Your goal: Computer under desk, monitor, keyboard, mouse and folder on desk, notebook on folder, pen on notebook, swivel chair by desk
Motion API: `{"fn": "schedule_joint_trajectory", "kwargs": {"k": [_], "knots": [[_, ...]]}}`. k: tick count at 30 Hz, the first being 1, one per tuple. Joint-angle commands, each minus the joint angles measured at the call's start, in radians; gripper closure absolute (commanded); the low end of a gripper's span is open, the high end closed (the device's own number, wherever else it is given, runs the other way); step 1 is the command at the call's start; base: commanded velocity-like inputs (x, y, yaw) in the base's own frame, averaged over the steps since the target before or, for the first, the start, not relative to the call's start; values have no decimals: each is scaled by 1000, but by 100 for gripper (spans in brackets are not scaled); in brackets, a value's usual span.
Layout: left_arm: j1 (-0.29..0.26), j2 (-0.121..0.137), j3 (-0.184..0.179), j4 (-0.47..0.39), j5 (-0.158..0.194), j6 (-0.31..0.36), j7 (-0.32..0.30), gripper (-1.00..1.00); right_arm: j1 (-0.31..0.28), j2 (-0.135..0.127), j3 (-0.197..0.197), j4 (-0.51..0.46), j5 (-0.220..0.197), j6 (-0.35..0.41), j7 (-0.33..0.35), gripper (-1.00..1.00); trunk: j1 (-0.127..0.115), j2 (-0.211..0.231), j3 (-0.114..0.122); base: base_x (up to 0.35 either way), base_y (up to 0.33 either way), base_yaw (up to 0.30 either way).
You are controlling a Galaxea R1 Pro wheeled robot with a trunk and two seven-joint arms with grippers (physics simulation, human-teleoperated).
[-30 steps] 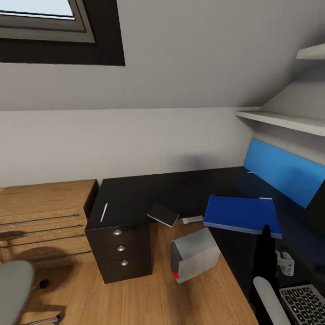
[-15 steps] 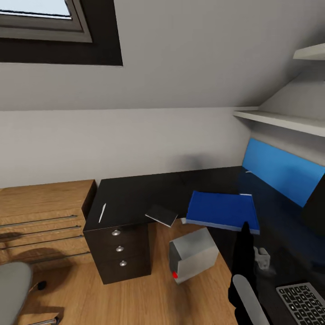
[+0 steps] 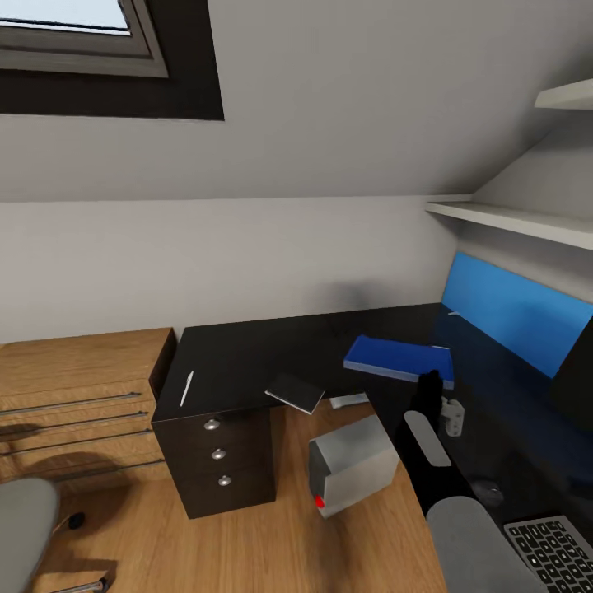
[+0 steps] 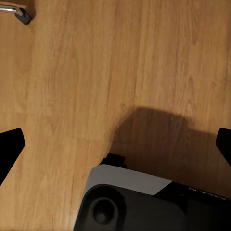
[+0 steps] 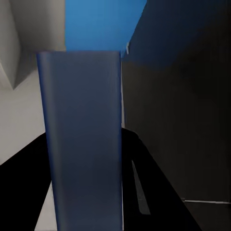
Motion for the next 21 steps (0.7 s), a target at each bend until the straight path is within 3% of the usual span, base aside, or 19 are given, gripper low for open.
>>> {"fn": "schedule_joint_trajectory", "kwargs": {"k": [1, 21], "knots": [[-1, 1, -8, 0, 9, -4, 6, -100, -5, 1, -5, 6, 1, -1, -4, 100, 0, -1, -1, 0, 0, 0], [-1, 2, -8, 0, 9, -6, 6, -100, -10, -7, -18, 36, -4, 4, -3, 100, 0, -1, -1, 1, 18, 0]]}}
